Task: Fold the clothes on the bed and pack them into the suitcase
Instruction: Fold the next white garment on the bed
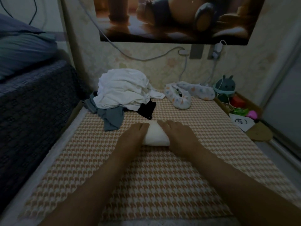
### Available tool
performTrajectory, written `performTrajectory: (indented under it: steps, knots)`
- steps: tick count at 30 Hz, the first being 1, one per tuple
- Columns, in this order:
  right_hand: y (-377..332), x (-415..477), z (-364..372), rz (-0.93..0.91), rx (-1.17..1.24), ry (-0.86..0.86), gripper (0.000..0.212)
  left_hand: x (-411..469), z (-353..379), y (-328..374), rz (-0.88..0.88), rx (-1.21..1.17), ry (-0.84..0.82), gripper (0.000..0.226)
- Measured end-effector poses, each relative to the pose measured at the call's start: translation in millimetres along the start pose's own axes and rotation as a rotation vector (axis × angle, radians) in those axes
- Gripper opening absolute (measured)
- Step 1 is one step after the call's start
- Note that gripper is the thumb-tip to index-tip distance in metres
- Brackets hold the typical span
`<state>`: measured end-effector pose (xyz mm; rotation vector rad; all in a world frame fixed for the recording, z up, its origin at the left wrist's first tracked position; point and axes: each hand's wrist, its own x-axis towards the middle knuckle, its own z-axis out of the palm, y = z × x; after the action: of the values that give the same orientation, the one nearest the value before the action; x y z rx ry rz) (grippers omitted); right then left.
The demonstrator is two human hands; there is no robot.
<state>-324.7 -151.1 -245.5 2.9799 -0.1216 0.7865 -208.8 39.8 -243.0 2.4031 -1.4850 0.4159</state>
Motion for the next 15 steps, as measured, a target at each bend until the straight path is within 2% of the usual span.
performTrajectory:
  steps: [1, 2, 4, 5, 7, 10, 12, 14, 15]
  knots:
    - [-2.4, -9.1, -0.6, -0.029, -0.026, -0.004, 0.098, -5.2, 3.8, -3.3, 0.033, -0.02, 0.001, 0.075]
    - [-3.5, -17.9, 0.4, -0.078, -0.046, -0.026, 0.094, -11.2, 4.6, -2.8, 0.033, -0.065, -0.093, 0.078]
    - [-6.9, -24.0, -12.5, -0.096, -0.047, -0.177, 0.089, -20.1, 6.4, -1.5, -0.009, -0.136, -0.23, 0.082]
    - [-8.9, -19.9, -22.0, -0.053, -0.023, -0.269, 0.087, -21.7, 5.6, -1.5, -0.066, -0.203, -0.305, 0.085]
    - [-12.5, -4.6, -30.7, 0.074, 0.053, -0.304, 0.072, -19.5, -2.5, 0.8, -0.17, -0.375, -0.384, 0.079]
    - [-15.1, 13.4, -18.1, 0.262, 0.189, -0.162, 0.042, -7.4, -11.4, 8.2, -0.345, -0.596, -0.218, 0.026]
    - [-14.6, 9.8, 0.3, 0.297, 0.164, -0.156, 0.041, 4.7, -9.7, 10.8, -0.498, -0.635, -0.138, 0.027]
    - [-13.8, 5.6, 13.0, 0.283, 0.131, -0.248, 0.056, 16.8, -8.3, 13.0, -0.645, -0.599, -0.218, 0.038]
    - [-13.6, 5.0, 13.5, 0.289, 0.161, -0.292, 0.057, 22.5, -7.1, 12.8, -0.7, -0.595, -0.27, 0.052]
